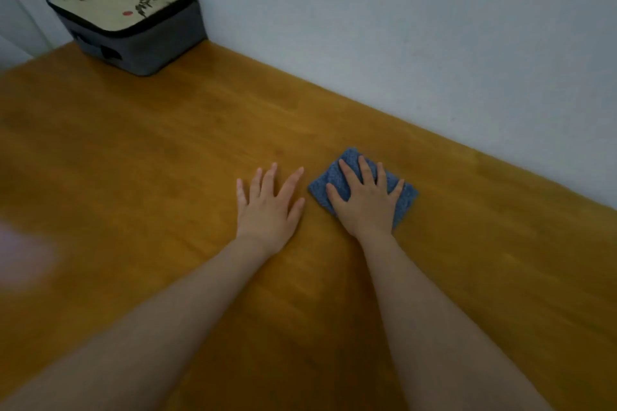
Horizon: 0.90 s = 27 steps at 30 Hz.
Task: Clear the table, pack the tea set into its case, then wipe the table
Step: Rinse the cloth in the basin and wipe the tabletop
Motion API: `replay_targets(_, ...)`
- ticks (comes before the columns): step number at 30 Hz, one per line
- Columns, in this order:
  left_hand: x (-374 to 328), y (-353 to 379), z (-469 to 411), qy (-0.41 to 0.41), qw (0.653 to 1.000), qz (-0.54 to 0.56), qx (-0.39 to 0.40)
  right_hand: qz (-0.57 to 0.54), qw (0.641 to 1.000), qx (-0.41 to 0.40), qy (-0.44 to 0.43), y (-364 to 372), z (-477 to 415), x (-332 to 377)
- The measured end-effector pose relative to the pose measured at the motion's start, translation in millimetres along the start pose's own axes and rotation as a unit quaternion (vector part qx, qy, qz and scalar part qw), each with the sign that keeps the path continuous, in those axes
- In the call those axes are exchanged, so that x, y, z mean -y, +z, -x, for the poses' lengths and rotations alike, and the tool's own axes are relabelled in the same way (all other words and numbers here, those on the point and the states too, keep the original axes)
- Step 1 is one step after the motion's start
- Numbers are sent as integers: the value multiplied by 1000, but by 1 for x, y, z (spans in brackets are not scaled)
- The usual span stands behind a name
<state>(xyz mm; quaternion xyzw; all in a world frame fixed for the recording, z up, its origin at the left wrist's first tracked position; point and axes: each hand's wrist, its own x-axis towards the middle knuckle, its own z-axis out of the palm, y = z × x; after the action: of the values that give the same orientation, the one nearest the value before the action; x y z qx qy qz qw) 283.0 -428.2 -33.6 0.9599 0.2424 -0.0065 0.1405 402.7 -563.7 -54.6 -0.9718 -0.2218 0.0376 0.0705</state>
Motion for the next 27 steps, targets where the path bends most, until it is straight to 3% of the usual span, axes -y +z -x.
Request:
replay_targets(5, -25, 15, -55, 76, 997, -15, 0, 8, 1000, -17, 19, -4, -71, -29)
replay_targets(12, -54, 22, -92, 82, 996, -30, -30, 12, 999, -28, 10, -10, -129, -57)
replay_targets(18, -78, 18, -99, 71, 997, -18, -16, 8, 1000, -23, -8, -14, -133, -73)
replay_targets(27, -100, 20, -76, 81, 997, -6, -6, 21, 999, -19, 41, -24, -108, -130)
